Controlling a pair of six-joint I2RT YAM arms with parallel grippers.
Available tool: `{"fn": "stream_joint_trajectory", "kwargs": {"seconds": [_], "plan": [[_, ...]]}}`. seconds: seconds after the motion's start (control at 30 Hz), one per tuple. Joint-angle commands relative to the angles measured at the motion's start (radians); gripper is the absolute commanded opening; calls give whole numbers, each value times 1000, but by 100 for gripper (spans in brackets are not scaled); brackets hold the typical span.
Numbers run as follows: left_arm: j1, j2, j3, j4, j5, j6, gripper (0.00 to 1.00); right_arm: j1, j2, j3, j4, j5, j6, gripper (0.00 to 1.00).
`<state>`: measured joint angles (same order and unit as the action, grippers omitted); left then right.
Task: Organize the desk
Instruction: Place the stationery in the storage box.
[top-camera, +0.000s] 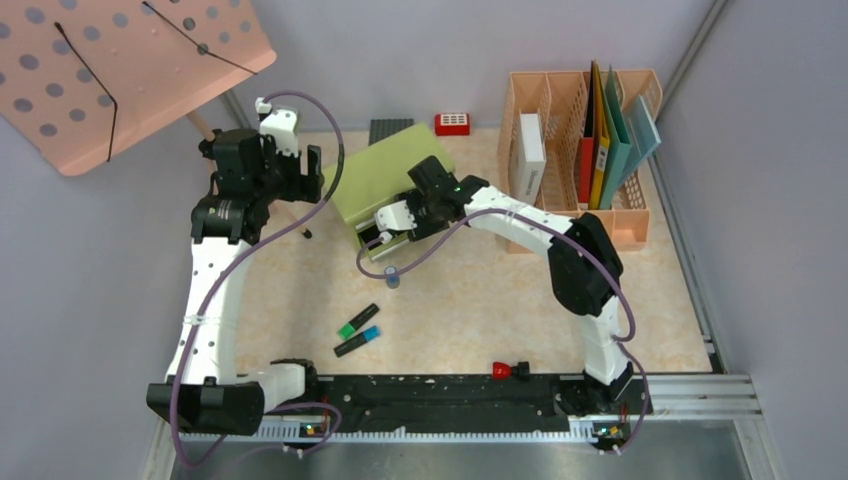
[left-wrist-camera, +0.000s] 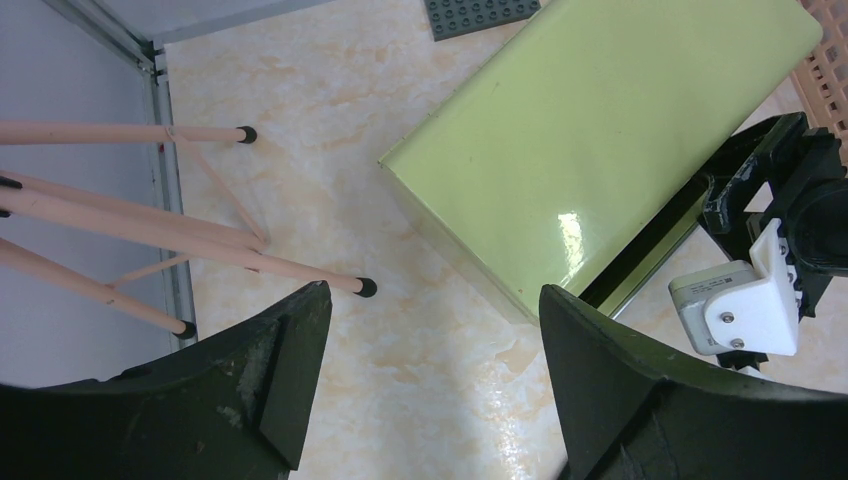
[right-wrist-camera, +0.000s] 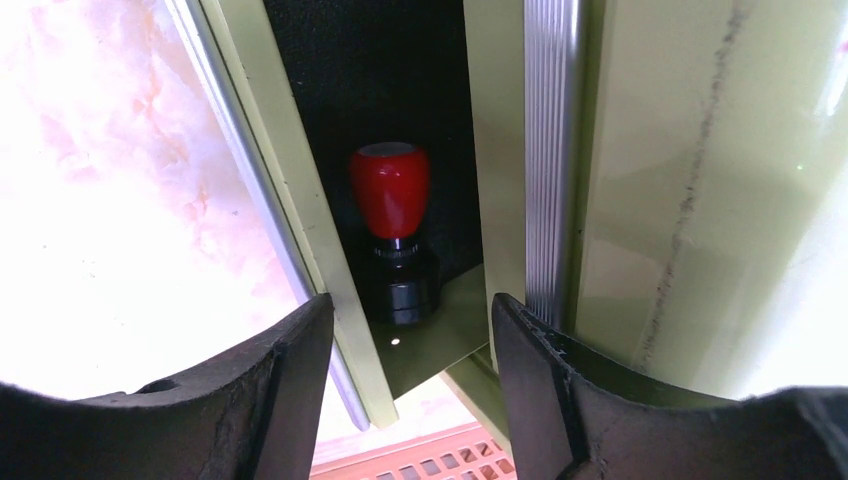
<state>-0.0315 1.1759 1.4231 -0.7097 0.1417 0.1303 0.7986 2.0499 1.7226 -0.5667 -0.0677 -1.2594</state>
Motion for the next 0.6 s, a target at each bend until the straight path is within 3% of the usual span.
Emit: {"fn": "stream_joint_trajectory", "kwargs": {"seconds": [0.0,0.33,0.57], "plan": [[7,-28,0,40,2,7,82,11,-27,49,70,15,7,60],[10,-38,8,49,6,11,82,12,-178,70,-70,-21,136,58],[9,-19,8,66,18,42,82,7,-386,-71,-307,-205,324,63]]}}
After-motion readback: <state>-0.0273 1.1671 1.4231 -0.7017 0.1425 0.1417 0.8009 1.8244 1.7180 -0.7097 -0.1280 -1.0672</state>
